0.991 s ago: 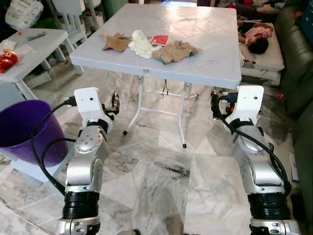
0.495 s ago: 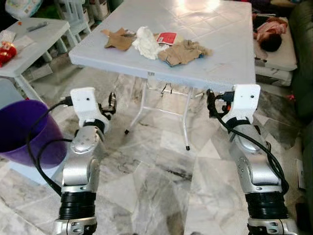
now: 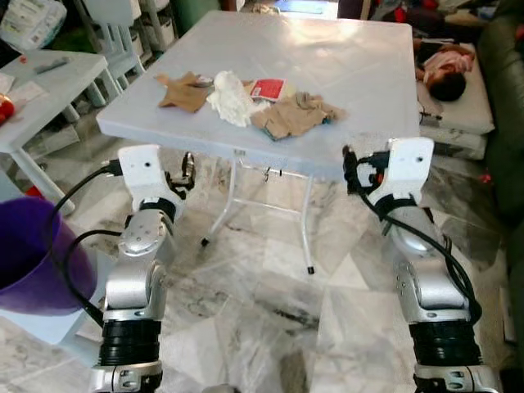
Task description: Picking trash to rubbish bin
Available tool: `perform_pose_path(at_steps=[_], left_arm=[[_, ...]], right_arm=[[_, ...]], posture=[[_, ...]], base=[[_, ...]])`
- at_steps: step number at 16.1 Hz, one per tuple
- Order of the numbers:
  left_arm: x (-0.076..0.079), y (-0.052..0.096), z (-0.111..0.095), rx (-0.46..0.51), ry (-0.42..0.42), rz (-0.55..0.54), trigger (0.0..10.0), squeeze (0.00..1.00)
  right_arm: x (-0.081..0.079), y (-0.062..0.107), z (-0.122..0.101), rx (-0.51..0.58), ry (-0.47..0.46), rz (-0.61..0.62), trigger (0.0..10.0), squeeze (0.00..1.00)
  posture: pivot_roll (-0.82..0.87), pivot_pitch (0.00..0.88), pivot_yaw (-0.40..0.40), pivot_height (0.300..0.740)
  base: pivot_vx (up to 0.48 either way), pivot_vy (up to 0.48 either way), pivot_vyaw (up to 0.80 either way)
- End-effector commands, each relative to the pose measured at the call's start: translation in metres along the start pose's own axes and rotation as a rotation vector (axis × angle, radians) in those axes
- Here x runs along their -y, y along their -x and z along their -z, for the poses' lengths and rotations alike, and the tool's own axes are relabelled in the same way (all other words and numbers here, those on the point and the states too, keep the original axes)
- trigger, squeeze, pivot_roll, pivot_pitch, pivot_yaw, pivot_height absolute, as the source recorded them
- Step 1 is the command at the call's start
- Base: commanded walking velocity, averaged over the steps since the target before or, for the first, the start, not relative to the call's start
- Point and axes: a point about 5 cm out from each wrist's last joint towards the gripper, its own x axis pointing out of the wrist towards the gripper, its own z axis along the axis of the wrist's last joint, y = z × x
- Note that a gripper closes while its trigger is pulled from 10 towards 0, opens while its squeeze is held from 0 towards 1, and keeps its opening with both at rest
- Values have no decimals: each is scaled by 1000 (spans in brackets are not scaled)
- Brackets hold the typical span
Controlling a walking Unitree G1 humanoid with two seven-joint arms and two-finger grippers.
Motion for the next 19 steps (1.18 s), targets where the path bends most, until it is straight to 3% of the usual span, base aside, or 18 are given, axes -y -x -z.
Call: perform_pose_path(at_steps=[1, 2, 3, 4, 14, 18, 19], left_arm=[[9, 2, -2, 22, 12, 37, 10000, 0], [10, 3, -3, 31, 2, 40, 10000, 0], [11, 3, -4, 41, 15, 50, 10000, 380], [12, 3, -5, 49, 33, 53, 10000, 1000], [13, 4, -8, 91, 15, 57, 10000, 1000], [8, 2, -6, 77, -29, -4, 10000, 1000], [8, 2, -5, 74, -28, 4, 10000, 0]], right_arm=[[9, 1, -1, 9, 3, 25, 10000, 0], [9, 1, -1, 10, -4, 24, 10000, 0], [9, 1, -2, 16, -24, 19, 10000, 1000], [9, 1, -3, 20, -20, 20, 10000, 1000], [7, 1, -6, 37, -26, 9, 10000, 1000], [7, 1, -6, 34, -21, 4, 10000, 1000], [7, 1, -6, 32, -20, 1, 10000, 0]], posture=[[44, 113, -1, 740], [44, 113, -1, 740], [45, 115, -1, 740], [45, 115, -1, 740], [41, 116, -1, 740], [42, 117, -1, 740], [42, 117, -1, 740]], base=[[0, 0, 0], [0, 0, 0], [0, 0, 0], [0, 0, 0], [0, 0, 0], [0, 0, 0], [0, 0, 0]])
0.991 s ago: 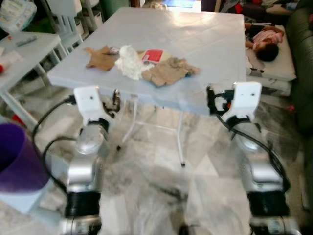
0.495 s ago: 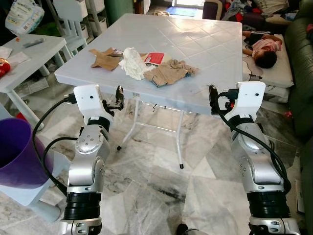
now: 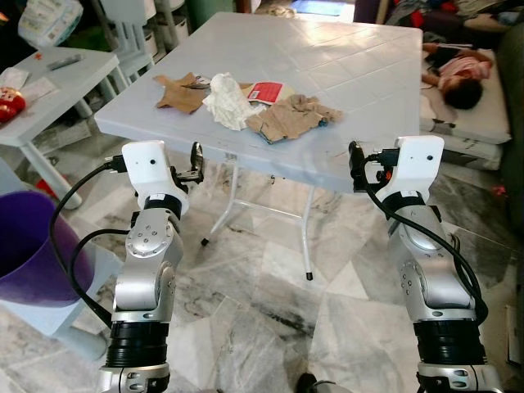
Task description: Picking trash to rubbish bin
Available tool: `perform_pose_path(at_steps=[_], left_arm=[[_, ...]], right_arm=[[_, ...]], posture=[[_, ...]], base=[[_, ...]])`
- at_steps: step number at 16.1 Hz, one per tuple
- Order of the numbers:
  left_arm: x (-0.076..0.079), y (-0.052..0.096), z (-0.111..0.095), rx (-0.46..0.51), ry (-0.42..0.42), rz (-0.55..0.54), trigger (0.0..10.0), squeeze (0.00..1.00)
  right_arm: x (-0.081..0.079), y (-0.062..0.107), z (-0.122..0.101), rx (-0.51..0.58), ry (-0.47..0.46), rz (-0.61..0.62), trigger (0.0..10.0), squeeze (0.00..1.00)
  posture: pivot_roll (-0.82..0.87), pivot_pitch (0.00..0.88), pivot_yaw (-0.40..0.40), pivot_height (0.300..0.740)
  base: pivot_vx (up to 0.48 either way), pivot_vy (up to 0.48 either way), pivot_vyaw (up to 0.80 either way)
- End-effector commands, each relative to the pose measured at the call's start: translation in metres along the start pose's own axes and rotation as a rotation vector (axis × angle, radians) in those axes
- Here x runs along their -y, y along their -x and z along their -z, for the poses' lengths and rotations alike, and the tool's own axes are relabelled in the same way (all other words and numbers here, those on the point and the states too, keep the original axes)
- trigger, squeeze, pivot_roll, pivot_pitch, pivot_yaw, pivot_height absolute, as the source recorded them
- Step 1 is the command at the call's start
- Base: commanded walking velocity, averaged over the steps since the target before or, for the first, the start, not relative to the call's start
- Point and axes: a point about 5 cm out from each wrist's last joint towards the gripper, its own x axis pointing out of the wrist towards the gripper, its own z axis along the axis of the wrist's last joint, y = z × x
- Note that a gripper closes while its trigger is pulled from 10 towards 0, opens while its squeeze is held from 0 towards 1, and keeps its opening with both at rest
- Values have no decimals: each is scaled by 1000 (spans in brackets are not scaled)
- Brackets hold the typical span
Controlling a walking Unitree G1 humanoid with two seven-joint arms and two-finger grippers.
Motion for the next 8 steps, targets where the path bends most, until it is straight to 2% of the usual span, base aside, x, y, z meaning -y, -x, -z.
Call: perform_pose_path(at_steps=[1, 6, 8], left_arm=[[1, 0, 5, -19, -7, 0, 10000, 0], [-4, 15, 15, -40, -51, 0, 10000, 0], [2, 16, 14, -21, -52, 5, 10000, 0]], right_arm=[[0, 1, -1, 5, 2, -8, 10000, 0], [-11, 1, -2, 15, -77, -115, 10000, 0], [-19, -4, -5, 32, -99, -174, 10000, 0]], posture=[[40, 109, 2, 740], [50, 25, 15, 740], [66, 1, 12, 740]], base=[[0, 0, 0], [0, 0, 0], [0, 0, 0]])
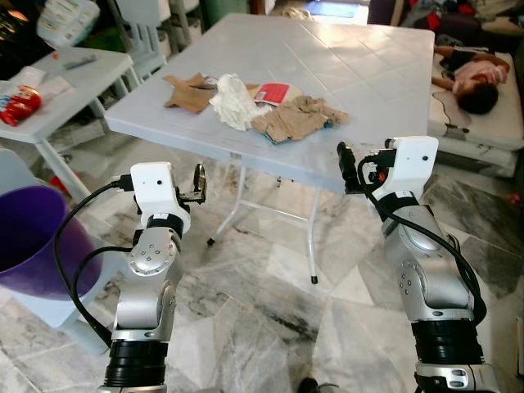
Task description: Picking trash to rubbish bin
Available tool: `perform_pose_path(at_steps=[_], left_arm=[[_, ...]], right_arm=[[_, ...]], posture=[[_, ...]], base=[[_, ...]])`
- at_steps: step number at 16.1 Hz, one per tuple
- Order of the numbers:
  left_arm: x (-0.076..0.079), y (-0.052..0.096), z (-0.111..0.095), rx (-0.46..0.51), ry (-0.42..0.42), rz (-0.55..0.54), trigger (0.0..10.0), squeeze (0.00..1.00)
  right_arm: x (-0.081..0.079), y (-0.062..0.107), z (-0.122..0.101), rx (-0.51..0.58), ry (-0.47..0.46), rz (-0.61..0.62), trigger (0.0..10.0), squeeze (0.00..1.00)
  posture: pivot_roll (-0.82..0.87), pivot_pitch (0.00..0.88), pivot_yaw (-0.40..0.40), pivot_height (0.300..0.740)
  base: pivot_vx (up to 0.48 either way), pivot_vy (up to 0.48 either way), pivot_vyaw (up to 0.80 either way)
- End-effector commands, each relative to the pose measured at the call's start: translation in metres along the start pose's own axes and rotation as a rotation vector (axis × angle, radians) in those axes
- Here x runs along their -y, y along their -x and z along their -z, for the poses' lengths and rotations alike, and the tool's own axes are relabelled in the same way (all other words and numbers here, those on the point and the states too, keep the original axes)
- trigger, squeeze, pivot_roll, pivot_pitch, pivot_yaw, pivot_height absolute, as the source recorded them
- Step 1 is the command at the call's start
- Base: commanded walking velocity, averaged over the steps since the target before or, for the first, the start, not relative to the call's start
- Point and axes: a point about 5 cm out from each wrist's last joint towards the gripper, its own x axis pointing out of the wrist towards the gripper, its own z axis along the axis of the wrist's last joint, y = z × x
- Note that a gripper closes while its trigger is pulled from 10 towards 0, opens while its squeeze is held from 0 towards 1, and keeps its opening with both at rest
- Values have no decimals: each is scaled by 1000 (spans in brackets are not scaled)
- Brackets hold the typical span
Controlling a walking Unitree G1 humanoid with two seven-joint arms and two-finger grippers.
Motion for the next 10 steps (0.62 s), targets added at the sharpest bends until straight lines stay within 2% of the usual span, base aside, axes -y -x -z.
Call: perform_pose_path(at_steps=[1, 5, 10], left_arm=[[5, -2, -10, 48, -1, 14, 10000, 0], [9, -9, -19, 85, 21, 35, 10000, 0], [10, -11, -20, 81, 32, 52, 10000, 0]], right_arm=[[-9, -5, -4, 23, -11, -43, 10000, 0], [-14, -8, -6, 34, -3, -69, 10000, 0], [-10, -4, -1, 26, 4, -47, 10000, 0]], posture=[[68, 0, 10, 740], [70, 0, 6, 740], [61, 11, 19, 740]], base=[[0, 0, 0], [0, 0, 0], [350, 0, 0]])
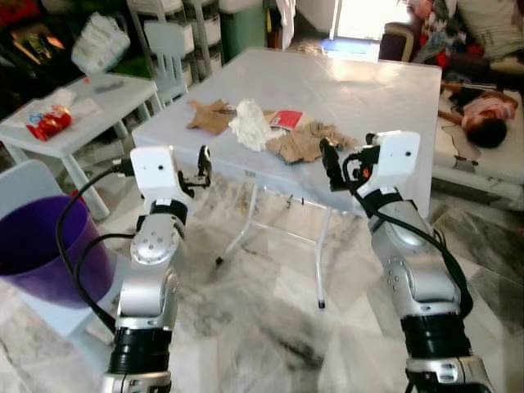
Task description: Picking trash to rubbish bin
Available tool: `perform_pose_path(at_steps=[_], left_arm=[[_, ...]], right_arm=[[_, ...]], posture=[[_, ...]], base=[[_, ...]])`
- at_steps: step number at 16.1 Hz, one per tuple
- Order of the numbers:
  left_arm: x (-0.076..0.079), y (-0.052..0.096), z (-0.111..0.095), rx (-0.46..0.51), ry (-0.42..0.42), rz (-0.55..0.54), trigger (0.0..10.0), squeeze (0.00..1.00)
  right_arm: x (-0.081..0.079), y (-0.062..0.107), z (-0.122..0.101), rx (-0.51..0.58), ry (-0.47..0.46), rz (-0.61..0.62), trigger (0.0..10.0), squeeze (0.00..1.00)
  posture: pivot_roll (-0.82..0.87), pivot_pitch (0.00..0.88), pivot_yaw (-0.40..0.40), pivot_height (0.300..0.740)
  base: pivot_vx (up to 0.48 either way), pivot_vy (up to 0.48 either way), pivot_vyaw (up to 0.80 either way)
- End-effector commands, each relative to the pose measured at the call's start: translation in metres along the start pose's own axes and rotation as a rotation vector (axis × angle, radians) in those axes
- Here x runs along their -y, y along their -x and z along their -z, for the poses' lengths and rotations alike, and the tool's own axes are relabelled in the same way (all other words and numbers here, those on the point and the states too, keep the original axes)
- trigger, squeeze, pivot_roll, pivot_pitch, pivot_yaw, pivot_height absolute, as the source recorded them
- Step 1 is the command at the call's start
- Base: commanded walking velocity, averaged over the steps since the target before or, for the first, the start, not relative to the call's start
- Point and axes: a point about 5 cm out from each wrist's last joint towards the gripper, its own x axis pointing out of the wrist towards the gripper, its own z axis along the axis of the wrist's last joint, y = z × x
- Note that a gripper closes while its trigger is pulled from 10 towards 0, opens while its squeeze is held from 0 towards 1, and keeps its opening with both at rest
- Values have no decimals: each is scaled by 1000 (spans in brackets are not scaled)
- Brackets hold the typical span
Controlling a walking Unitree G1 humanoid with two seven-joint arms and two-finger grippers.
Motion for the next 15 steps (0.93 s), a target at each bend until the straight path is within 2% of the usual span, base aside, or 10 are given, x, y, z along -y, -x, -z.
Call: perform_pose_path(at_steps=[1, 8, 11, 15], left_arm=[[3, -2, 0, -4, -1, 9, 10000, 0], [-1, -8, -1, -9, 2, -4, 10000, 0], [-1, -7, 5, -38, 2, -19, 10000, 0], [-1, -3, 20, -100, 0, -27, 10000, 0]], right_arm=[[2, 1, -1, 2, 12, 5, 10000, 0], [4, 1, 0, 3, 21, 16, 10000, 0], [3, 1, 1, -10, 29, 5, 10000, 0], [2, 2, 13, -101, 40, -34, 10000, 0]], posture=[[60, 10, 20, 740], [51, 5, 26, 740], [51, 5, 24, 740], [50, 12, 20, 740]], base=[[368, 0, 0], [392, 0, 0], [0, 0, 0], [0, 0, 0]])
